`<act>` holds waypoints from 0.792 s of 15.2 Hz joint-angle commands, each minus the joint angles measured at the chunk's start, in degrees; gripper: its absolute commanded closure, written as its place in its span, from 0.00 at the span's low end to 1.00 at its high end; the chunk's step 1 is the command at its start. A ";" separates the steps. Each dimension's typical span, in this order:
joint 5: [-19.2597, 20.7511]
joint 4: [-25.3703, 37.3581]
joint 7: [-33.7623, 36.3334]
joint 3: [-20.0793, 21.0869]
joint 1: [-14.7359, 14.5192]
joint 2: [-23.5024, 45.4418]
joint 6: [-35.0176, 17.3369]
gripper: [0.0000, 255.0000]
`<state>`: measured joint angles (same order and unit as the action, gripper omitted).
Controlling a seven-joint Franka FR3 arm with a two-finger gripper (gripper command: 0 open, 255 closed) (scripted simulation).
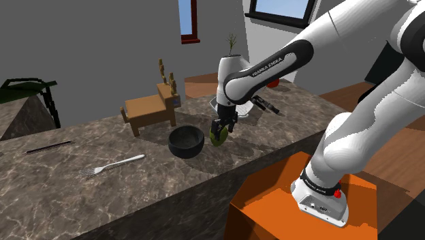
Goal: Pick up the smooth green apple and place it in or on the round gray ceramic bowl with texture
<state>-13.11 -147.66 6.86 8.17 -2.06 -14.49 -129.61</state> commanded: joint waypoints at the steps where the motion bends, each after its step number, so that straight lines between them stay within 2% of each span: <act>1: 0.00 -0.01 0.00 0.00 0.00 0.02 -0.03 0.00; 2: 0.00 0.00 0.00 0.00 0.00 0.01 -0.01 0.00; 3: 0.00 0.00 0.00 0.00 0.00 0.01 -0.01 1.00; 12: 0.00 -0.01 0.00 0.00 0.00 0.02 -0.03 1.00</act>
<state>-13.11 -147.59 6.86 8.16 -2.05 -14.51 -129.61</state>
